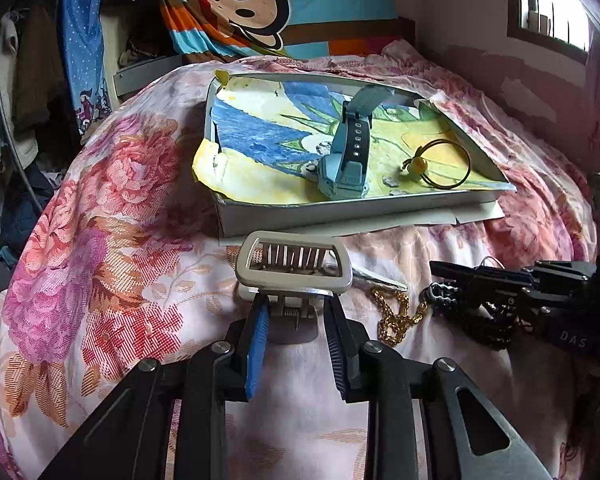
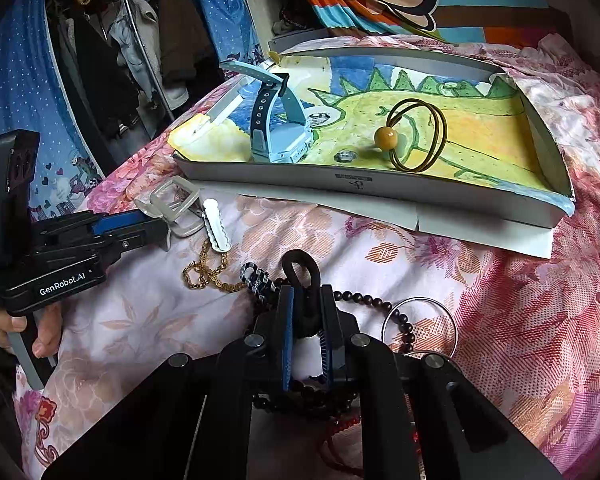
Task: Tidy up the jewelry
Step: 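Lift the claw clip into the tray with the left tool while the right tool places the black hair tie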
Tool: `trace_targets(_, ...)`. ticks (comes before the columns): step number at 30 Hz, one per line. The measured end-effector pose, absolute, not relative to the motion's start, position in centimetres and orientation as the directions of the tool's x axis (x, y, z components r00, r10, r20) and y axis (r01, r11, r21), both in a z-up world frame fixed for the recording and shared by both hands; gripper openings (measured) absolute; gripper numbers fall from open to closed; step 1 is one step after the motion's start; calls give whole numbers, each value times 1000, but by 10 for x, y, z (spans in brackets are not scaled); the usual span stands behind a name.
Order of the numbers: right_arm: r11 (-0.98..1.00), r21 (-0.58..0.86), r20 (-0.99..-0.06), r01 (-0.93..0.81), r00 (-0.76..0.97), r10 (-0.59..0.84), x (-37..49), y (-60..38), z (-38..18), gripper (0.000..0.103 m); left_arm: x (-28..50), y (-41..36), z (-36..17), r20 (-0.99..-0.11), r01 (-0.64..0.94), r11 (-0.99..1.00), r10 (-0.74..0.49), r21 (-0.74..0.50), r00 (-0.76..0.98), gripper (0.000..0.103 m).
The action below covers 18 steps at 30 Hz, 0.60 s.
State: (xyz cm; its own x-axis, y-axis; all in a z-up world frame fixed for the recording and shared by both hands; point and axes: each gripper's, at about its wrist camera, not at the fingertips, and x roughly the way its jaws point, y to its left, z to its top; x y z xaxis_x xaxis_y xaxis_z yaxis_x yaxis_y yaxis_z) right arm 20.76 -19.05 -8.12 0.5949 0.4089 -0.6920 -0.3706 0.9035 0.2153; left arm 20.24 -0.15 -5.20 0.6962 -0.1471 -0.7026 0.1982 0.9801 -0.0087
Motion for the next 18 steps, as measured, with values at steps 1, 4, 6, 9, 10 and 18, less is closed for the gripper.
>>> trace_targets(1, 903, 214, -692, -371, 595, 409, 207, -190, -81, 11, 202, -2, -52, -702, 199, 980, -148, -9, 697, 22)
trace_targets(4, 902, 214, -692, -374, 594, 411, 207, -190, -82, 11, 202, -1, -52, -701, 200, 979, -158, -22, 696, 22)
trace_targets(6, 902, 215, -693, -375, 593, 411, 208, -189, -83, 11, 202, -2, -52, -701, 201, 980, -153, -14, 696, 22)
trace_targets(9, 902, 217, -691, -373, 593, 412, 207, -190, -84, 11, 201, -4, -52, -698, 200, 980, -148, -6, 700, 22)
trace_targets(10, 902, 217, -689, -373, 596, 412, 207, -190, -84, 11, 200, -5, -52, -697, 201, 980, -149, -7, 702, 22)
trace_targets(18, 897, 220, -666, -383, 612, 425, 204, -189, -81, 11, 191, -12, -46, -675, 213, 977, -165, -11, 719, 22)
